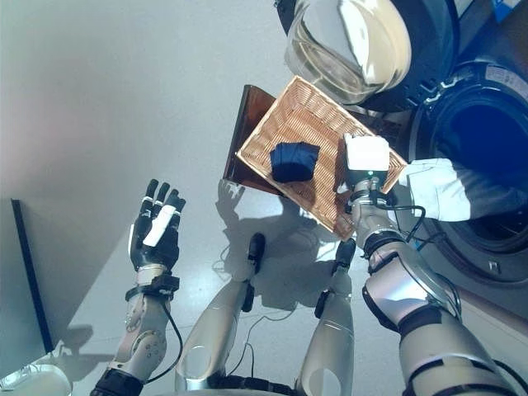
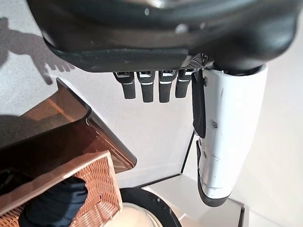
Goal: Pick up the clothes and place them into the washing machine
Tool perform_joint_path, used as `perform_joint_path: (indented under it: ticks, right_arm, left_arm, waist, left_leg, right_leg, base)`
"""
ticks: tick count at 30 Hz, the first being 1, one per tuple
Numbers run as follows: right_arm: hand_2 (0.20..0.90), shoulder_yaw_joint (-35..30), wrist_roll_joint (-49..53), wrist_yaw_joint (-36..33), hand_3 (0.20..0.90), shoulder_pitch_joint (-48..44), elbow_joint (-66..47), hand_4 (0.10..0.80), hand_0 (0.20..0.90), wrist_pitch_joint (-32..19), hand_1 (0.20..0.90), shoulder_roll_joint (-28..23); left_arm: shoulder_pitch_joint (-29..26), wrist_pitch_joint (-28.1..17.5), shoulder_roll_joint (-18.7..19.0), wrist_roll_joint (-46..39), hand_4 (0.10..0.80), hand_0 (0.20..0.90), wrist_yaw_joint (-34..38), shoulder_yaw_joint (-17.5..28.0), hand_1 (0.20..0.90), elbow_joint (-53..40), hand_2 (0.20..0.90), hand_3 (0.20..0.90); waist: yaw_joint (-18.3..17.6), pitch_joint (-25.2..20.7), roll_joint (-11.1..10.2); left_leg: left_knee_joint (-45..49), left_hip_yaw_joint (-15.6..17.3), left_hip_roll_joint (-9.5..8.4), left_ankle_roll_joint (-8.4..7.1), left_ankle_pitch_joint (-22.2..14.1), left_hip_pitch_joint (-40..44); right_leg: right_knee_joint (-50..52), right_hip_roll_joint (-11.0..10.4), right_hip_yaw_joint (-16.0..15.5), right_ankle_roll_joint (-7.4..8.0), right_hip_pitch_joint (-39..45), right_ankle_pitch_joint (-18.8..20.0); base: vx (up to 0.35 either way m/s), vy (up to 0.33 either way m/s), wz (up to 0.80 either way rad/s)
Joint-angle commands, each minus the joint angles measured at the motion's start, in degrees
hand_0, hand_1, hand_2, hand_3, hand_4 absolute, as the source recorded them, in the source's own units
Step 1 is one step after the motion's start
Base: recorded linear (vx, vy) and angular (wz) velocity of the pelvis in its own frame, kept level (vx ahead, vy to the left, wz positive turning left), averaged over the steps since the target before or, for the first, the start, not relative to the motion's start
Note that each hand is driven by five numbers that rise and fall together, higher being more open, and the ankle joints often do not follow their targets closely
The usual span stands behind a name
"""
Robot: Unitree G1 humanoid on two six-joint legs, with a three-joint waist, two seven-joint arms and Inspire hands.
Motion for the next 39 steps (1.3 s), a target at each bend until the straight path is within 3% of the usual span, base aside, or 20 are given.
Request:
perform_joint_path:
  ticks: [1,10,25,31,39]
  right_arm:
    - [0.9,4.5,-3.1,-2.3,0.9,-9.1,-0.7,0.8,0.9,1.1,0.9,-3.4]
    - [0.9,3.9,-2.4,-2.5,0.9,-10.3,-0.8,0.8,0.9,1.3,0.9,-0.5]
    - [0.9,2.3,0.0,-2.9,0.9,-12.3,-1.3,0.8,0.9,0.6,0.9,5.6]
    - [0.9,2.0,1.1,-2.8,0.9,-12.4,-0.6,0.8,0.9,0.7,0.9,4.3]
    - [0.9,1.5,2.0,-2.5,0.9,-12.6,1.3,0.8,0.9,1.2,0.9,-1.0]
  left_arm:
    - [0.4,-4.0,2.3,2.7,0.8,0.9,-1.4,1.1,0.9,-7.8,0.9,0.9]
    - [-0.6,-3.9,2.4,3.7,0.8,0.9,-0.8,0.5,0.9,-6.2,0.9,0.9]
    - [-2.8,-3.1,3.0,7.0,0.8,0.9,1.7,2.0,0.9,6.4,0.9,0.9]
    - [-2.3,-3.6,3.3,6.8,0.8,0.9,1.9,2.2,0.9,3.9,0.9,0.9]
    - [-0.7,-4.7,3.7,6.2,0.8,0.9,1.6,3.0,0.9,-5.0,0.9,0.9]
  waist:
    - [1.9,0.3,2.7]
    - [3.3,0.3,3.6]
    - [5.0,0.3,4.3]
    - [5.7,0.3,5.1]
    - [6.8,0.3,6.5]
  left_leg:
    - [-5.1,0.2,0.89,-2.61,3.2,-0.8]
    - [-5.4,-1.2,0.32,-2.64,4.4,-3.1]
    - [-5.8,-3.0,-0.39,-2.57,5.3,-3.5]
    - [-6.4,-4.2,-0.85,-2.67,5.9,-4.8]
    - [-6.6,-5.5,-1.51,-2.78,6.8,-9.9]
  right_leg:
    - [10.8,0.1,1.0,-0.16,-1.0,-11.5]
    - [11.3,-0.8,-0.2,-0.13,-2.6,-11.3]
    - [11.3,-2.2,-1.9,-0.13,-1.6,-11.3]
    - [11.9,-2.9,-3.0,-0.07,-2.3,-12.0]
    - [13.5,-3.3,-3.9,-0.14,-7.1,-12.6]
  base:
    - [-0.038,0.013,0.1]
    - [-0.033,0.01,0.07]
    - [-0.007,0.012,0.05]
    - [0.008,0.0,0.09]
    - [-0.011,0.01,0.14]
